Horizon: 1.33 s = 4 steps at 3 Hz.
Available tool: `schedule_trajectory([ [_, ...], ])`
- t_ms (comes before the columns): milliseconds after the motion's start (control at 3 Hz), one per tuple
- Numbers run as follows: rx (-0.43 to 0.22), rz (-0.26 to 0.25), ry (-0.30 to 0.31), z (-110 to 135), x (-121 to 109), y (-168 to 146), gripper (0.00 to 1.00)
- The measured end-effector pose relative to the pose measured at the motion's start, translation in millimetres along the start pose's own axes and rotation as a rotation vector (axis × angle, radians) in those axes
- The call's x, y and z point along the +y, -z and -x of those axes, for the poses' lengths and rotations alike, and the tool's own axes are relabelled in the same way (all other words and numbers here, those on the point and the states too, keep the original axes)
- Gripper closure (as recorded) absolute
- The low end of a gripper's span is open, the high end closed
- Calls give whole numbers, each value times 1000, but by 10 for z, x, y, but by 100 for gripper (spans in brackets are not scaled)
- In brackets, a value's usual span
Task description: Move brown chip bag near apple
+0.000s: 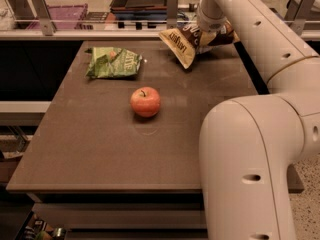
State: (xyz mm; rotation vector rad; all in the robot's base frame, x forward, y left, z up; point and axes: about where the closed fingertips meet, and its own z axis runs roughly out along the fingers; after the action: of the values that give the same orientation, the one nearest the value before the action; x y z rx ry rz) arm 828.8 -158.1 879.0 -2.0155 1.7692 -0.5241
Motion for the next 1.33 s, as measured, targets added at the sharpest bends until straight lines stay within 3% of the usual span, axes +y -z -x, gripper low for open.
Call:
schedule_trajectory([
  [667, 51, -8, -22, -137, 53, 470, 100],
  [1333, 65, -55, -49, -91, 223, 951, 100],
])
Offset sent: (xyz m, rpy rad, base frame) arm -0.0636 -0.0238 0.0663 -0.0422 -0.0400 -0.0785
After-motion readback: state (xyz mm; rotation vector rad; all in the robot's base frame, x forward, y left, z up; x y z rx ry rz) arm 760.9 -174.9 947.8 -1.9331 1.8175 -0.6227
